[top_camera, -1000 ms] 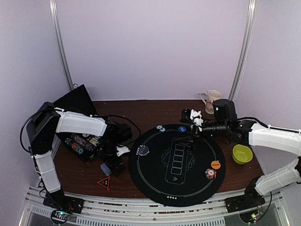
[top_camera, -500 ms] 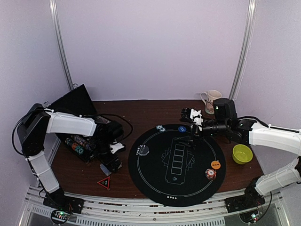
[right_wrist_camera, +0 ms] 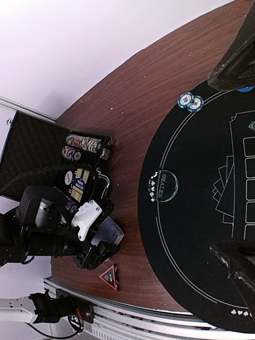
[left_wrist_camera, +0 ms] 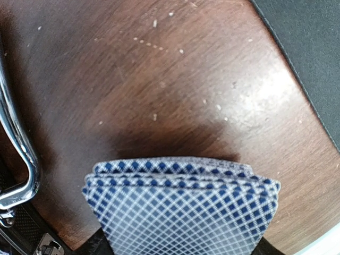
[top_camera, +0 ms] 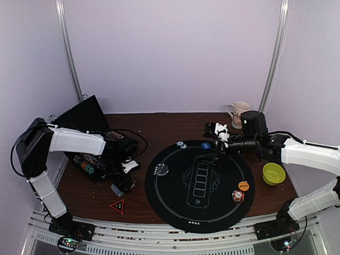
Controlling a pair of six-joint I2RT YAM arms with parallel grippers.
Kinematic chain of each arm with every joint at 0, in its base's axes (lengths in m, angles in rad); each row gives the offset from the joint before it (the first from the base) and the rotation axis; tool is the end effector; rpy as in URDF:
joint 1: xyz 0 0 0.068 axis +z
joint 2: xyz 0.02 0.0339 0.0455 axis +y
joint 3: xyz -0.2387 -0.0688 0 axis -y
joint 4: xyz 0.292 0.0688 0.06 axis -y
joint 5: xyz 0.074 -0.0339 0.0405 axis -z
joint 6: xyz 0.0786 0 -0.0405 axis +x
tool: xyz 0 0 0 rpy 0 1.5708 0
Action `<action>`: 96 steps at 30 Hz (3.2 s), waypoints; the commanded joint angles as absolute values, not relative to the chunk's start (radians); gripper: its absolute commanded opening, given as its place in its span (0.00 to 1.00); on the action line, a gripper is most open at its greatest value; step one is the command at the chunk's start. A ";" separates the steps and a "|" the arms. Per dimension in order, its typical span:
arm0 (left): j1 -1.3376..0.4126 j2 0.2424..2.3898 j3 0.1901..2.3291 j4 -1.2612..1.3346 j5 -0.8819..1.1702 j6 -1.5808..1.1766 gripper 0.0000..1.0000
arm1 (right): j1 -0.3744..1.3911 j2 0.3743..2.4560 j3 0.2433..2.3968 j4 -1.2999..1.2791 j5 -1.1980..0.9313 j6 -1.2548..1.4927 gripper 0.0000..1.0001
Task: Distribute texas hold em gaming equipment
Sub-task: Pick up the poker card from the center of the board, then pass from the left arm to the right
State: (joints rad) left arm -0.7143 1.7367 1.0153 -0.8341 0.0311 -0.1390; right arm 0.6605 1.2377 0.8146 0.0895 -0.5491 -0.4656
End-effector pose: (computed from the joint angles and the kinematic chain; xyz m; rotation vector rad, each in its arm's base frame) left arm 0.2407 -0.2119 0.0486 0.8912 3.0109 -0.0544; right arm 0.2639 0.2570 0.2277 -1.3143 1.3803 0.6533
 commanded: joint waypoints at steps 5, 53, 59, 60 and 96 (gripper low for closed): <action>-0.725 1.758 1.023 -0.832 0.051 -0.146 0.62 | 0.660 1.238 0.878 0.158 -0.350 -0.261 1.00; -0.921 1.784 1.664 -1.135 -0.181 0.113 0.58 | 0.750 2.051 1.222 0.837 -1.011 1.201 0.73; -0.921 1.791 1.673 -1.135 -0.189 0.113 0.58 | 0.774 2.096 1.252 0.885 -1.018 1.241 0.68; -0.920 1.792 1.679 -1.136 -0.190 0.113 0.58 | 0.776 2.102 1.256 0.887 -1.018 1.246 0.67; -0.886 1.221 0.942 -0.013 -0.005 0.312 0.98 | 0.692 1.894 1.273 0.574 -1.121 1.034 0.00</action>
